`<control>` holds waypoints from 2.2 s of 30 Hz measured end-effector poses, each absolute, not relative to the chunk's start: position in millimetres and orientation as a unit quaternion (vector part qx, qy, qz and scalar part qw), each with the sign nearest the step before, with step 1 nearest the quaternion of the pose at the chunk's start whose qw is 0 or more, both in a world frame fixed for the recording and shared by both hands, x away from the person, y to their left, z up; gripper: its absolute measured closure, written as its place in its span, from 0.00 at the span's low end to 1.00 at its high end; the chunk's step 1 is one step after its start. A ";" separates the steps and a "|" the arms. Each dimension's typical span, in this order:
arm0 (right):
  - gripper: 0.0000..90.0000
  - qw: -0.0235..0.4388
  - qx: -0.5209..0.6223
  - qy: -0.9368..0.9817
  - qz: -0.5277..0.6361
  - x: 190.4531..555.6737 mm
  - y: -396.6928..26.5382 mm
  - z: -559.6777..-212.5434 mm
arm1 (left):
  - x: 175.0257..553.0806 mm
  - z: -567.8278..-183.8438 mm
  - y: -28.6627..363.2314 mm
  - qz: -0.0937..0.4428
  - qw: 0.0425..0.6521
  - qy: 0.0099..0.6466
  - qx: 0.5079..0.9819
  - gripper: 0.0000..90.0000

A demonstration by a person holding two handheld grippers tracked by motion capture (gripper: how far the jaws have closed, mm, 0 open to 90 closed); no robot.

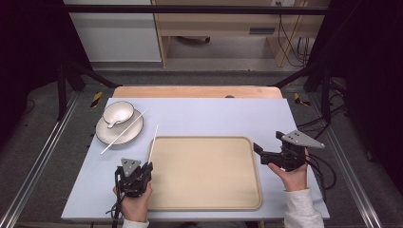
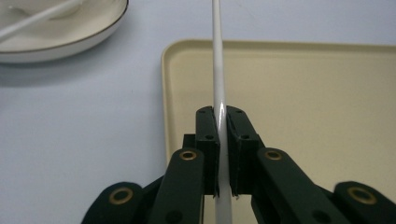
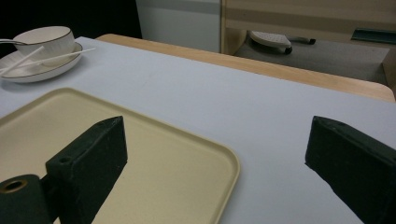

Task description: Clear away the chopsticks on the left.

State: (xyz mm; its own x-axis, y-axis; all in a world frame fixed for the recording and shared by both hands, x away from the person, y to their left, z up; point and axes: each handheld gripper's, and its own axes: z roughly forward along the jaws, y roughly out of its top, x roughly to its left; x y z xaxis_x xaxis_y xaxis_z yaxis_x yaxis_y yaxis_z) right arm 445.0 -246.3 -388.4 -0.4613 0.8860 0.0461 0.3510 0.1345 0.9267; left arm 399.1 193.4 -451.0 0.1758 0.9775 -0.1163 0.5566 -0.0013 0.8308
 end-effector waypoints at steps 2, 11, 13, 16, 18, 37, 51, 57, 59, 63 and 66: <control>0.07 0.274 0.441 0.701 0.489 445.0 -246.5 -388.4 | 397.8 -457.8 193.5 0.258 0.396 0.594 0.652 0.94; 0.07 0.276 0.440 0.702 0.487 444.9 -245.5 -388.4 | 393.2 -473.9 188.5 0.252 0.379 0.596 0.661 0.94; 0.07 0.275 0.441 0.702 0.487 445.0 -244.8 -388.7 | 393.7 -475.3 187.6 0.254 0.375 0.599 0.661 0.94; 0.07 0.274 0.440 0.704 0.486 444.9 -244.2 -389.0 | 395.0 -475.3 187.4 0.253 0.370 0.600 0.663 0.94; 0.07 0.274 0.441 0.704 0.485 444.9 -243.9 -389.1 | 396.5 -475.2 186.9 0.252 0.366 0.602 0.664 0.94; 0.07 0.274 0.441 0.706 0.481 446.0 -242.7 -390.4 | 407.4 -478.5 183.6 0.241 0.334 0.611 0.676 0.93; 0.07 0.275 0.440 0.706 0.482 445.4 -243.8 -389.6 | 409.4 -476.7 183.1 0.243 0.335 0.611 0.675 0.91; 0.07 0.275 0.441 0.704 0.484 444.9 -244.4 -388.9 | 410.3 -463.8 188.8 0.248 0.360 0.594 0.675 0.81; 0.07 0.276 0.441 0.702 0.486 444.5 -244.8 -388.5 | 411.5 -456.8 191.7 0.245 0.375 0.580 0.681 0.75; 0.06 0.277 0.441 0.700 0.488 443.8 -246.3 -387.5 | 414.1 -442.4 198.7 0.249 0.398 0.553 0.688 0.66; 0.06 0.277 0.442 0.698 0.490 443.4 -246.4 -387.1 | 415.5 -434.8 202.6 0.257 0.404 0.544 0.689 0.59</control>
